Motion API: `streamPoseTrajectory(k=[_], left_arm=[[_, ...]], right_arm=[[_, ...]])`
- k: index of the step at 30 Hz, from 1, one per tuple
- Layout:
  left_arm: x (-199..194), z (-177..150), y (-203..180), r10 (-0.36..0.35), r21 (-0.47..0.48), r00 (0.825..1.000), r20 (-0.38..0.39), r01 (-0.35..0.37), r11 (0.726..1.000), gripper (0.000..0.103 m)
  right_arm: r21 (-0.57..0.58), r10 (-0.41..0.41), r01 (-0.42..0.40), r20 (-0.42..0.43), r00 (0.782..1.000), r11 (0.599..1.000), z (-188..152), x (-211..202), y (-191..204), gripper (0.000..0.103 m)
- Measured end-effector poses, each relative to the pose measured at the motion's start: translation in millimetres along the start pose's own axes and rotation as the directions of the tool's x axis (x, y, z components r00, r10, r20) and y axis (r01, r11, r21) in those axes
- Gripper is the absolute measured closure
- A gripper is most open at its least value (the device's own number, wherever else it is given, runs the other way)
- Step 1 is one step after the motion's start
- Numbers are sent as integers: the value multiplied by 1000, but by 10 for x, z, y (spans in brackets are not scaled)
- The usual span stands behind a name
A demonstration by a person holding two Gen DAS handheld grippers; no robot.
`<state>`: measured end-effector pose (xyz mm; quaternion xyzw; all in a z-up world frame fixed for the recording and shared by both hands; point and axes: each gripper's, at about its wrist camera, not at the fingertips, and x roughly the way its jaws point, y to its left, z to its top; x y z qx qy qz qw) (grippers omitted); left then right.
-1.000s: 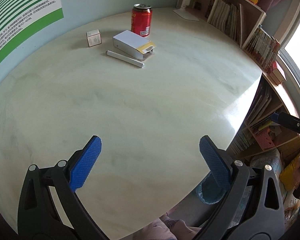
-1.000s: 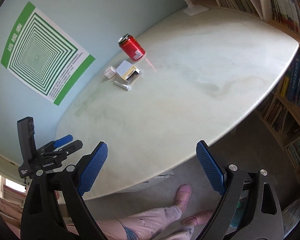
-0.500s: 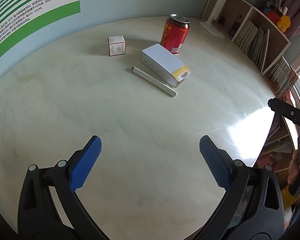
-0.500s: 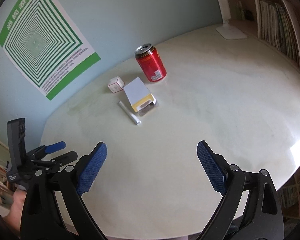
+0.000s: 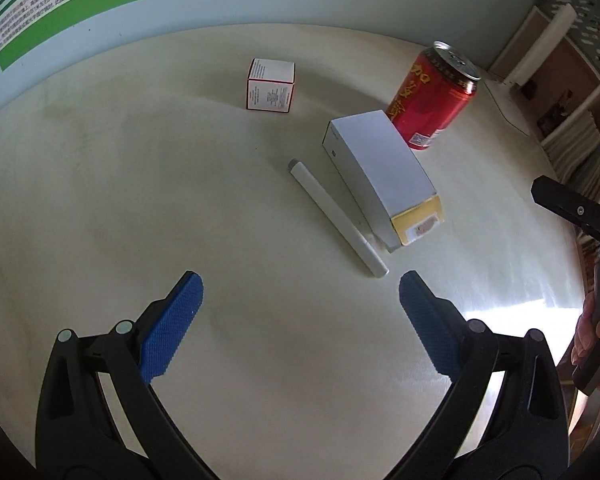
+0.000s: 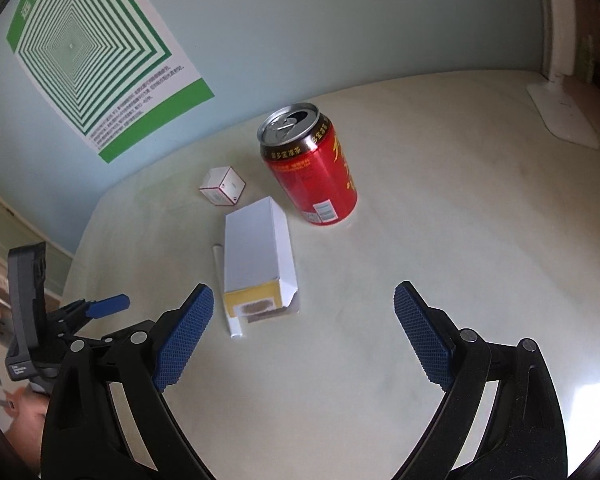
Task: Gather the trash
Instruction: 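Grasp the white tube with the left tool while the right tool grasps the red can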
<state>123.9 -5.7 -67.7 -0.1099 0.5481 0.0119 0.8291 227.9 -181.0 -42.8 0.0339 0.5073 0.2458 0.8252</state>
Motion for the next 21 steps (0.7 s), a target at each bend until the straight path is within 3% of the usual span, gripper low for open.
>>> streamPoseTrajectory(k=[7, 21], left_arm=[[274, 86, -83, 87, -113, 996, -23, -89, 990, 7], [593, 145, -33, 133, -203, 987, -84, -148, 968, 7]], right_arm=[[-107, 38, -45, -63, 997, 993, 340, 350, -164, 12], [-202, 87, -118, -157, 984, 972, 697, 841, -207, 12]])
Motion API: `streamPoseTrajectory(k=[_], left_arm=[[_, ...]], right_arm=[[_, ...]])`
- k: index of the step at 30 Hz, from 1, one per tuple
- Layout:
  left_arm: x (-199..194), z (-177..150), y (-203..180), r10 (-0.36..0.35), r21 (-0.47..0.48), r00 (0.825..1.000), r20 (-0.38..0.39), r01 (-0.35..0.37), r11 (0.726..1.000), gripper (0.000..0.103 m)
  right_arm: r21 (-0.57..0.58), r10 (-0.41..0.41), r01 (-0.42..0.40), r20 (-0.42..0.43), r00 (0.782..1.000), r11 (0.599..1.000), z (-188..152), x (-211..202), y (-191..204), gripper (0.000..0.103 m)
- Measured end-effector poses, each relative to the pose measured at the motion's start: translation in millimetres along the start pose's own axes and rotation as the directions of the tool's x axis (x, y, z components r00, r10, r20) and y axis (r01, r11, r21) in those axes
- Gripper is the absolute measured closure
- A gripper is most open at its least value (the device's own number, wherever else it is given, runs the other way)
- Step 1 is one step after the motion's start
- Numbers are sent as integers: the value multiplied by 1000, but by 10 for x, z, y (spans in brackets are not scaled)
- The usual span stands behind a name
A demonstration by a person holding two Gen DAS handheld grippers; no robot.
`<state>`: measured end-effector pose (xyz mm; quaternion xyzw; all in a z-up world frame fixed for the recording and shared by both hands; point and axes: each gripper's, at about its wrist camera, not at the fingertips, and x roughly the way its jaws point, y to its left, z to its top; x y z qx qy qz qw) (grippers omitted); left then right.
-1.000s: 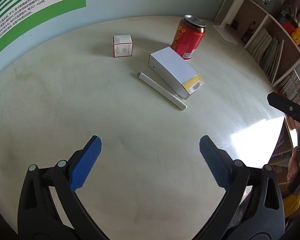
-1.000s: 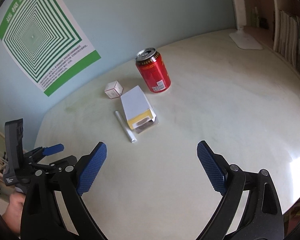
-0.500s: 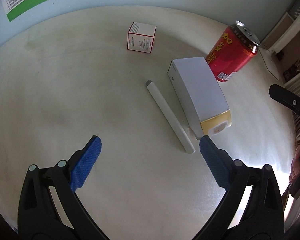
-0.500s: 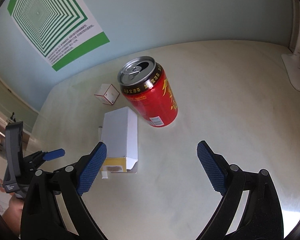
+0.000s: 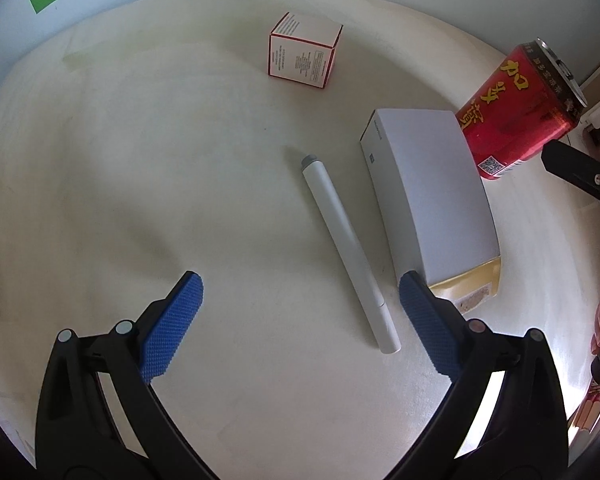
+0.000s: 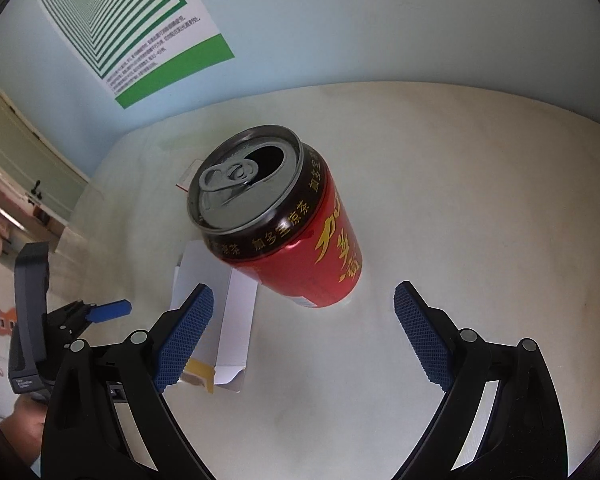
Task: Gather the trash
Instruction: 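Grasp the white tube with the left tool while the right tool grasps the red can, then carry the white tube and red can over the teal bin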
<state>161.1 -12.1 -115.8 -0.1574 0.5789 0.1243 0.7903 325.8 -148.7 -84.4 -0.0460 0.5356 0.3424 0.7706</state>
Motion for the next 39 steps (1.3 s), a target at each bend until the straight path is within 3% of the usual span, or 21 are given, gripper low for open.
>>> streamPoseTrajectory(k=[8, 14, 17, 19, 20, 22, 25, 39], left_arm=[[95, 82, -30, -10, -13, 1000, -17, 10, 1000, 11], [98, 150, -60, 23, 31, 1000, -5, -23, 999, 27], [100, 175, -73, 57, 73, 998, 12, -58, 996, 39], [91, 200, -80, 69, 98, 997, 25, -72, 993, 58], [84, 220, -76, 71, 101, 997, 31, -74, 992, 64], [77, 265, -59, 75, 102, 997, 32, -78, 992, 87], [83, 302, -41, 61, 96, 998, 28, -64, 993, 92], [-139, 154, 9, 48, 118, 996, 80, -57, 991, 92]], right_arm=[[-44, 11, -11, -6, 1000, 999, 98, 167, -3, 12], [-72, -2, 3, 15, 1000, 997, 132, 225, 52, 12], [-96, -13, 15, 17, 1000, 995, 158, 268, 95, 19], [-97, -12, 13, 12, 1000, 995, 176, 289, 102, 29], [-97, -13, 14, 17, 1000, 995, 186, 292, 107, 29], [-94, -9, 11, 20, 1000, 995, 207, 292, 112, 30], [-92, -7, 10, 38, 999, 996, 226, 252, 116, 30], [-64, -9, 15, 88, 996, 998, 183, -51, 87, 30]])
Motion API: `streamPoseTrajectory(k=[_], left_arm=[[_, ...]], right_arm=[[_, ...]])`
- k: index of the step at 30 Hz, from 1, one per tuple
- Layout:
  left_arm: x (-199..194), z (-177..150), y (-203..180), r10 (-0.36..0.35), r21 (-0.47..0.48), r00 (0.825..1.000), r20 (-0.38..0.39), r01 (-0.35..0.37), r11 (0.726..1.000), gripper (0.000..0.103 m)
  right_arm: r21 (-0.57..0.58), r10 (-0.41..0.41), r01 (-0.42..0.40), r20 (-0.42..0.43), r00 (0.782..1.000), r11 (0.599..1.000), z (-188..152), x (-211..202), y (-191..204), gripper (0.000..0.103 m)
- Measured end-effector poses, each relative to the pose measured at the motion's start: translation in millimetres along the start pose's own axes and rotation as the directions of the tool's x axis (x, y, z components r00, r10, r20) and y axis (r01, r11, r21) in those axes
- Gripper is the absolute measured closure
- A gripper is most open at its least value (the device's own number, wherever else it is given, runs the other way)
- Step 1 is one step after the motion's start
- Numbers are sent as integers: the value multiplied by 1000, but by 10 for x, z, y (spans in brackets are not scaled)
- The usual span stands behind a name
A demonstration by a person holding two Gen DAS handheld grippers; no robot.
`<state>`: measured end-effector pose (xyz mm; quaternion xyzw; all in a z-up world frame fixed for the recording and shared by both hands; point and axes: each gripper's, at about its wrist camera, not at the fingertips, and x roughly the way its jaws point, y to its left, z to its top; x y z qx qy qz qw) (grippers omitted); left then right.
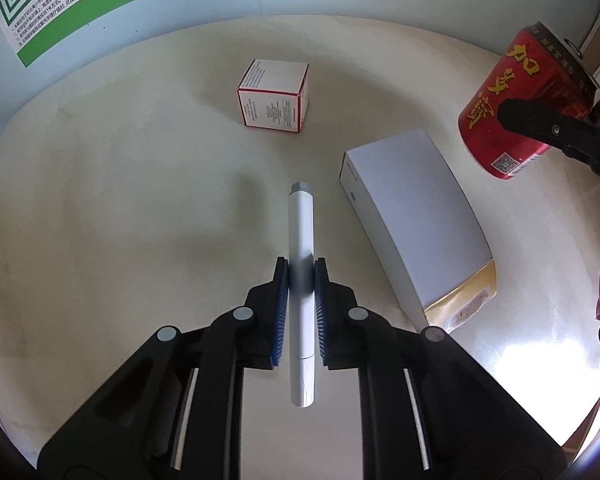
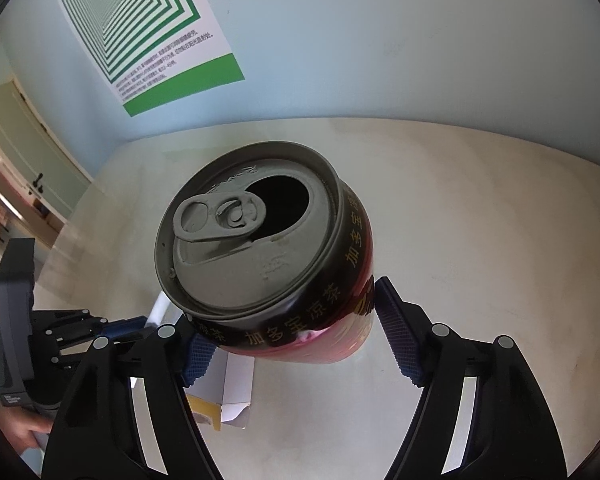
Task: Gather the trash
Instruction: 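Carry the white tube and red can over the teal bin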
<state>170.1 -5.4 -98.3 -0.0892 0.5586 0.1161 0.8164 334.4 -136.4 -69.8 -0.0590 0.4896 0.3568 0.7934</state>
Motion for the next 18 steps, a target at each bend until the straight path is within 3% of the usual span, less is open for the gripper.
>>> streamPoseTrajectory(k=[9, 18], left_arm=[[-370, -172, -97, -19, 43, 998, 58, 17, 999, 92], [-461, -189, -358, -101, 181, 993, 65, 88, 980, 92]], right_arm=[[34, -46, 45, 44, 998, 998, -157, -349, 31, 30], [148, -163, 148, 95, 982, 978, -569, -813, 54, 30]])
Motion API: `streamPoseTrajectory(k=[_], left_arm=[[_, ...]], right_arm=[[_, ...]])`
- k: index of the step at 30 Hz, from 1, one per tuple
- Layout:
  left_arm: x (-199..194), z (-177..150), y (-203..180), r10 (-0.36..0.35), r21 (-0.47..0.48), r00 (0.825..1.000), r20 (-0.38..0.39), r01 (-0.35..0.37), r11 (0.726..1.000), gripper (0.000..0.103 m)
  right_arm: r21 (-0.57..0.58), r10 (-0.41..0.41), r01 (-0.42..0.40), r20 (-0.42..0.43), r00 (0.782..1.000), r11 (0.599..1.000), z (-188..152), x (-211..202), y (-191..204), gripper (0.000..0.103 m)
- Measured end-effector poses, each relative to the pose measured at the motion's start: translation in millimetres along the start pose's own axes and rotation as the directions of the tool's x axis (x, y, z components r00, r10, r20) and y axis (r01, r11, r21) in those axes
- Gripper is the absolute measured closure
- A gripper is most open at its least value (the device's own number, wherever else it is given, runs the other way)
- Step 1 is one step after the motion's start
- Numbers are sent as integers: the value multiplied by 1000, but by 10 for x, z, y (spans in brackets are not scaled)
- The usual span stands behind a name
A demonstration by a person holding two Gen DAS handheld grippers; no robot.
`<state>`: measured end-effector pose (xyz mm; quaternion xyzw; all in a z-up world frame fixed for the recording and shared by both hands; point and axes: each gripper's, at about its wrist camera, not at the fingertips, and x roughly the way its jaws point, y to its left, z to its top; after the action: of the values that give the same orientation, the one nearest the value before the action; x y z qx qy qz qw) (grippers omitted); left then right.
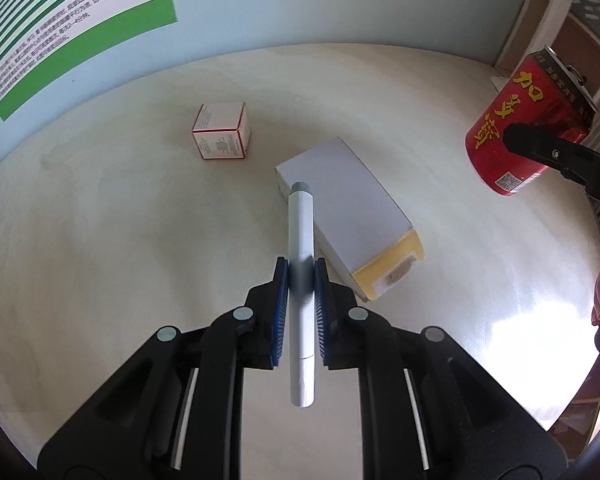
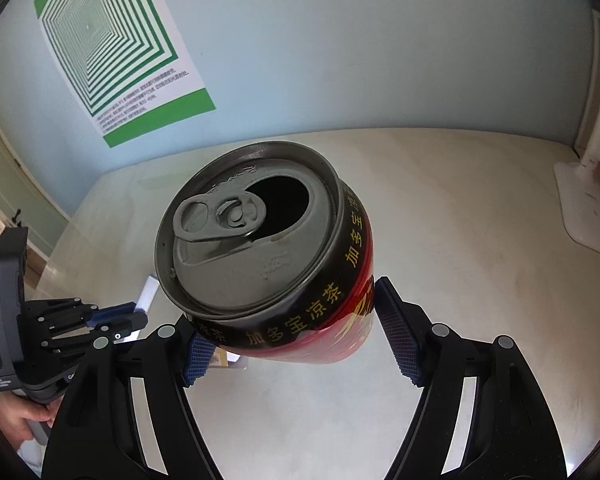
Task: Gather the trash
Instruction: 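Carry the white tube and red can over the teal bin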
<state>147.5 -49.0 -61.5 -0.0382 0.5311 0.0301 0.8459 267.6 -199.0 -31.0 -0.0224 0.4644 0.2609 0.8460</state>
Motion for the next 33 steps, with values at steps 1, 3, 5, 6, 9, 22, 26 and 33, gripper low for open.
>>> streamPoseTrajectory(k=[1, 3, 5, 6, 9, 22, 26, 33], left_arm=[[-22, -24, -32, -16, 30, 1000, 2, 16, 999, 92], [-74, -71, -90, -42, 77, 999, 6, 42, 996, 92], [-144, -139, -140, -79, 139, 997, 10, 77, 987, 92], [-193, -192, -170, -98, 175, 995, 10, 95, 980, 92], [-261, -325, -221, -152, 281, 988, -3, 147, 948, 92], [-686, -1217, -721, -317, 645, 939, -132, 325, 692, 92], [-827, -1545, -1031, -351, 706, 920, -175, 365, 607, 92], [-1141, -2289, -1602, -386, 802, 885, -259, 420, 424, 92]], right_arm=[[19, -19, 19, 8, 1000, 1000, -67, -64, -5, 30], [62, -54, 52, 25, 998, 997, -214, -201, -11, 30], [108, -97, 91, 48, 994, 990, -387, -363, 5, 30], [133, -120, 111, 59, 991, 985, -480, -443, 15, 30], [229, -199, 175, 83, 976, 958, -815, -696, 117, 30], [558, -461, 341, 84, 884, 756, -2502, -1791, 832, 30], [634, -521, 370, 61, 851, 679, -3049, -2131, 950, 30], [745, -603, 401, 3, 798, 534, -3938, -2633, 1156, 30]])
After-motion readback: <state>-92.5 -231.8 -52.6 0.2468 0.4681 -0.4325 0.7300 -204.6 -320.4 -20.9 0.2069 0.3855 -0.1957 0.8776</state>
